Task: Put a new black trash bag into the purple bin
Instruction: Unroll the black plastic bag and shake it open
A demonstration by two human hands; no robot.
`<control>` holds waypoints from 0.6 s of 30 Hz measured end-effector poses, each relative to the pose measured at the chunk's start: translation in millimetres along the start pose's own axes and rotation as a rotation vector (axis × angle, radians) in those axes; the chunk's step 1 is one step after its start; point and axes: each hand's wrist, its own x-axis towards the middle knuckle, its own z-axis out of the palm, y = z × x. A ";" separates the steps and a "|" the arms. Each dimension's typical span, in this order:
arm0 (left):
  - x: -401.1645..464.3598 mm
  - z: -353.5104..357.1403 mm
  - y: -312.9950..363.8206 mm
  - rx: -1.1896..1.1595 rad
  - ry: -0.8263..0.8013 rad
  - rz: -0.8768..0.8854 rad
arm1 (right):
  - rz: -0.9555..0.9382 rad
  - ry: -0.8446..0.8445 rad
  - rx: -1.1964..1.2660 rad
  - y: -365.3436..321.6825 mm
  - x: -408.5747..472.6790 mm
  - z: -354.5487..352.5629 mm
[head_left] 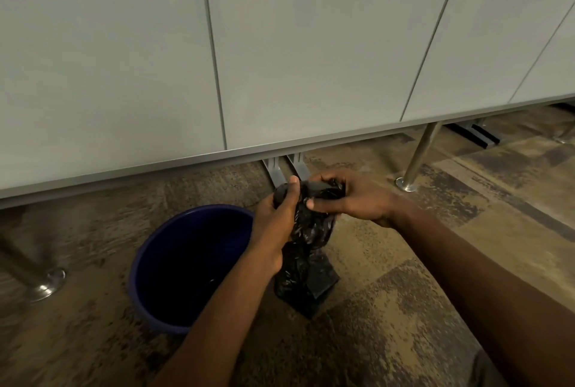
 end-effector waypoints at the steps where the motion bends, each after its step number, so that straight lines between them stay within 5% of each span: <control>1: -0.1 -1.9 -1.1 0.036 0.020 0.002 | -0.004 0.013 0.030 1.7 0.8 -1.0; 8: 1.4 -33.7 -2.1 0.259 -0.096 0.082 | 0.012 0.169 0.221 11.5 4.0 -13.4; 13: 1.8 -45.5 -5.1 0.154 -0.067 0.129 | 0.071 0.269 0.296 7.5 8.9 -6.0; 18: -2.5 -25.2 -10.8 0.124 -0.129 0.114 | 0.033 0.113 0.195 -1.4 8.9 11.0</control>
